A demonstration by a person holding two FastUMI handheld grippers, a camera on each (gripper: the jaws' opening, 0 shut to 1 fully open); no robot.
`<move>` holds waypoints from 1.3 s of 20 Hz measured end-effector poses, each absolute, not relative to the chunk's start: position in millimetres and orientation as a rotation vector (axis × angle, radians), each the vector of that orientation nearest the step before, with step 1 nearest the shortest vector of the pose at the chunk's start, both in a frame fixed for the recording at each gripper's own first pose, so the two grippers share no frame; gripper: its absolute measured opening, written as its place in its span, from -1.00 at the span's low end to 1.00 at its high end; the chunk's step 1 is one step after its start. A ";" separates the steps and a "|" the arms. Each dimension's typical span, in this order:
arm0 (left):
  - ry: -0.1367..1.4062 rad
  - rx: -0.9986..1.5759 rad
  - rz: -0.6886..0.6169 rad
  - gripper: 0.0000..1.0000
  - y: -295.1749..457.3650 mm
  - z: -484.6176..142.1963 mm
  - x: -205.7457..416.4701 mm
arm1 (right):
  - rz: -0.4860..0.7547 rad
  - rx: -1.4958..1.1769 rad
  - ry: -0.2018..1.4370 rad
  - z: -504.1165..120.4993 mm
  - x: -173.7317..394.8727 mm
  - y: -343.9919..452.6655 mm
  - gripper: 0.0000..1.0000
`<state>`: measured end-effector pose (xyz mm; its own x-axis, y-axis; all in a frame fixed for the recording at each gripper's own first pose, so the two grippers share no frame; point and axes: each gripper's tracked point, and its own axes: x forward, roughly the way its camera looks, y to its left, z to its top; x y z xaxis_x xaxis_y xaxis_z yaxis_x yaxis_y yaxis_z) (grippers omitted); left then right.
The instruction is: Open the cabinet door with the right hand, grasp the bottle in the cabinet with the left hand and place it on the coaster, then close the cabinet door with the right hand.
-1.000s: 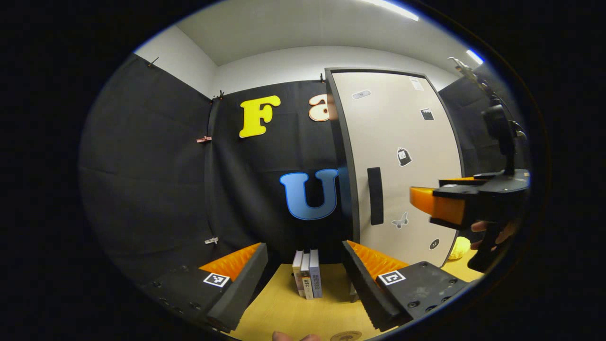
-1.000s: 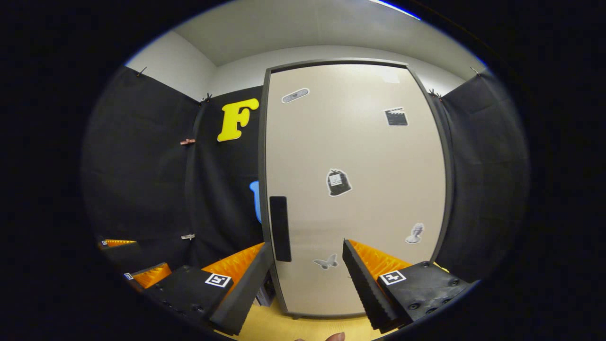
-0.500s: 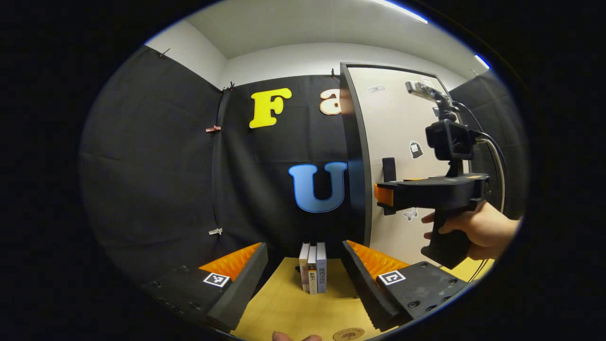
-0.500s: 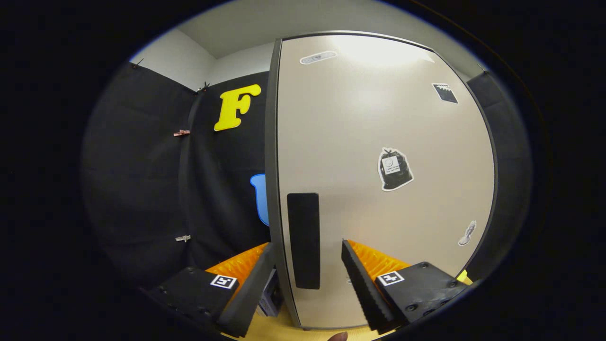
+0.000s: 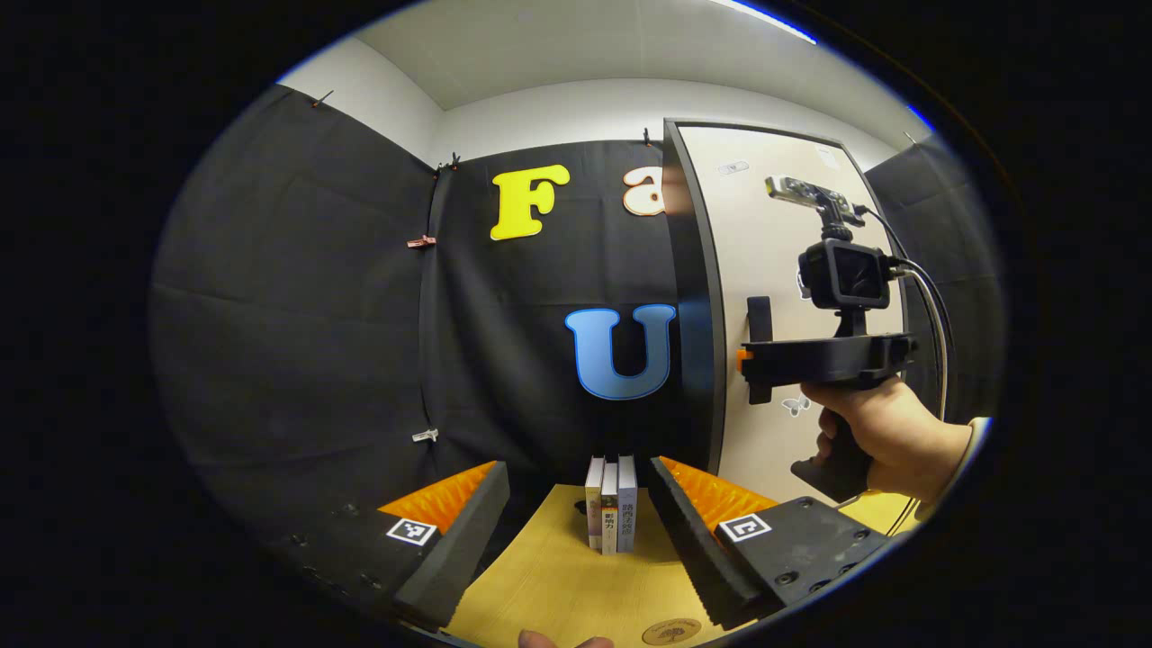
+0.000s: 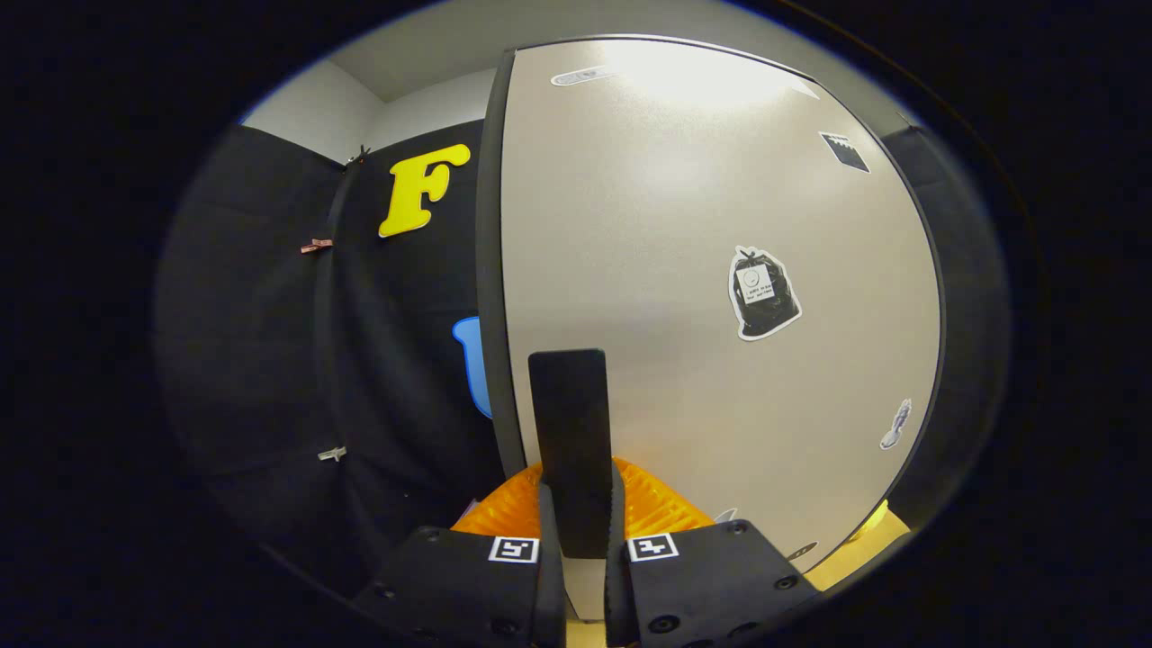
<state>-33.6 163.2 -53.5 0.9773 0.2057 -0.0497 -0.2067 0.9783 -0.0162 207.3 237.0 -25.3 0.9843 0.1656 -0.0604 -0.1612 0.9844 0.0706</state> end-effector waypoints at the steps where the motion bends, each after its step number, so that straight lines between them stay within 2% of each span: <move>1: 0.045 -0.023 0.208 0.96 164.7 -53.1 -31.1 | 0.185 0.058 0.066 -24.1 202.1 237.2 -0.58; 8: 0.025 -0.017 0.196 0.96 155.5 -34.4 -23.2 | 0.326 0.069 0.082 -18.1 129.5 223.6 -0.58; 15: 0.001 -0.003 0.171 0.96 127.4 -25.8 -38.0 | 0.402 0.099 0.125 -11.8 59.8 183.0 -0.58; 23: -0.026 -0.007 0.119 0.99 83.0 -17.0 -32.4 | 0.390 0.085 0.116 -2.4 7.5 120.8 -0.59; 26: -0.038 -0.010 0.101 0.93 62.6 -10.4 -27.0 | 0.383 0.078 0.110 1.8 -7.5 94.5 -0.59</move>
<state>-27.0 62.6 -10.4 0.9942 0.1007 0.0374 -0.1003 0.9949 -0.0121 -7.5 94.5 1.8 0.9218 0.3766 -0.0923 -0.3681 0.9247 0.0969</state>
